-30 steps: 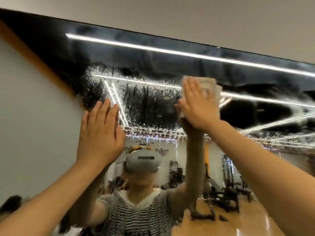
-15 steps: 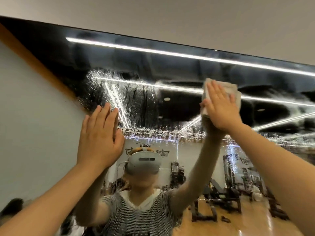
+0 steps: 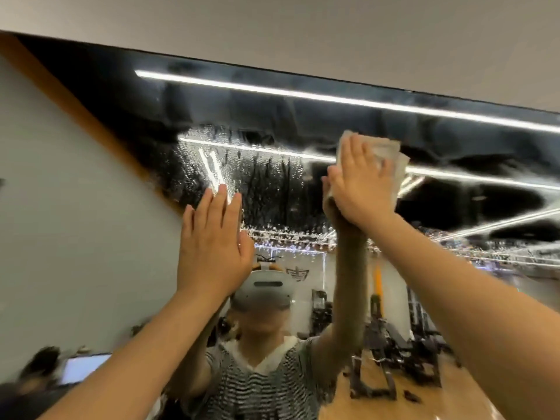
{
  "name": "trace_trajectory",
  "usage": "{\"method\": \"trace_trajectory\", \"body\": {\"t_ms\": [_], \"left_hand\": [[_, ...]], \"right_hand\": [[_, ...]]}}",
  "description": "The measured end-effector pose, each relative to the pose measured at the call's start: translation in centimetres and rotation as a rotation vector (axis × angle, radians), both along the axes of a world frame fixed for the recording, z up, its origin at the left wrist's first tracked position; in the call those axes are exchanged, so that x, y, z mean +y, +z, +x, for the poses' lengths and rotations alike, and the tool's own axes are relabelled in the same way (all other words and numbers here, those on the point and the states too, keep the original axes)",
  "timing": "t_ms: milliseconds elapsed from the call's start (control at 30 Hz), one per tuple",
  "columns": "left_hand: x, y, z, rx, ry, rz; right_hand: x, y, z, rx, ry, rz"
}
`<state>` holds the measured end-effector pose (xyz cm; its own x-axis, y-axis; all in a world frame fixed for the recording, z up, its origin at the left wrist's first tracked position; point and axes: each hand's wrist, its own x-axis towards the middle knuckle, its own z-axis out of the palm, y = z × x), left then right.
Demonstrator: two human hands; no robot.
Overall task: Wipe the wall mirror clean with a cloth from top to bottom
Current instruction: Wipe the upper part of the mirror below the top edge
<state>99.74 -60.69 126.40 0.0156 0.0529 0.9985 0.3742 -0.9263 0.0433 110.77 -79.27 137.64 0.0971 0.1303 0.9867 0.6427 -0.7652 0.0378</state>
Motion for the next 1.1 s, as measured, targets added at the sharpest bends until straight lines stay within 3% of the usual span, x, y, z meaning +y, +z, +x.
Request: {"method": "trace_trajectory", "body": {"t_ms": [167,333,633,833,1100], "left_hand": [[0.2,0.1,-0.1,0.011,-0.028,-0.004],[0.2,0.2,-0.2,0.013,-0.042,0.014],[0.1,-0.1,-0.1,0.022,-0.05,0.004],[0.0,0.0,-0.1,0.032,-0.036,-0.002],[0.0,0.0,0.0,0.031,-0.044,0.001]], "right_hand": [[7.4,-1.3,-4.5,-0.072,0.031,-0.139],[3.3,-0.9,-1.7,-0.138,0.072,-0.242],[-9.5,-2.3,6.1,0.179,0.073,0.075],[-6.1,-1.9,3.7,0.155,0.048,0.206],[6.1,-1.6,-5.5,0.056,0.213,-0.197]]}}
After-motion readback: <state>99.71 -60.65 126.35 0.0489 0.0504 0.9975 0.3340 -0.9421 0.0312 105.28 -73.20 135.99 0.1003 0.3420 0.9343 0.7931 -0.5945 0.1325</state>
